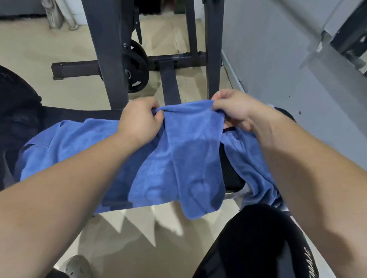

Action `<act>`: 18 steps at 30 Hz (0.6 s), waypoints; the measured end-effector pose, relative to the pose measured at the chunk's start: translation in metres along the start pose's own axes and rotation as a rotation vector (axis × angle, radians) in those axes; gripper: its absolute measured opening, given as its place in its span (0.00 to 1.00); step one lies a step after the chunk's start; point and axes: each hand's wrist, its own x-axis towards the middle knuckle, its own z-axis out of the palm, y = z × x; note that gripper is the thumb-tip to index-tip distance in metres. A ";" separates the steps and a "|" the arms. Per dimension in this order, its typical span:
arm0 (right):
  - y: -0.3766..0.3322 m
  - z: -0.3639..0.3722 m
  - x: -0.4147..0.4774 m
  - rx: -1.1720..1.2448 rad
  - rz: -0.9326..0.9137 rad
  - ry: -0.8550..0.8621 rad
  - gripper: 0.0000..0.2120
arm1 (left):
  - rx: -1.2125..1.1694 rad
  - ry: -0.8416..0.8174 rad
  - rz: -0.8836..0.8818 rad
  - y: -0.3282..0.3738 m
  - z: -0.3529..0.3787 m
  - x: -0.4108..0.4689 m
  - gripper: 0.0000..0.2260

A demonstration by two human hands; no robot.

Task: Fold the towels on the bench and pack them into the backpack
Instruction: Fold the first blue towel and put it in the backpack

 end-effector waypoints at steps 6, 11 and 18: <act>-0.016 -0.020 0.036 -0.164 -0.166 0.429 0.14 | 0.011 -0.128 0.002 0.034 0.003 0.031 0.20; 0.003 0.000 0.020 -0.510 -0.264 0.326 0.28 | 0.160 -0.286 0.085 0.038 0.023 -0.009 0.29; 0.053 0.011 -0.030 -0.598 -0.266 0.397 0.24 | 0.395 -0.465 0.000 0.012 0.051 -0.078 0.37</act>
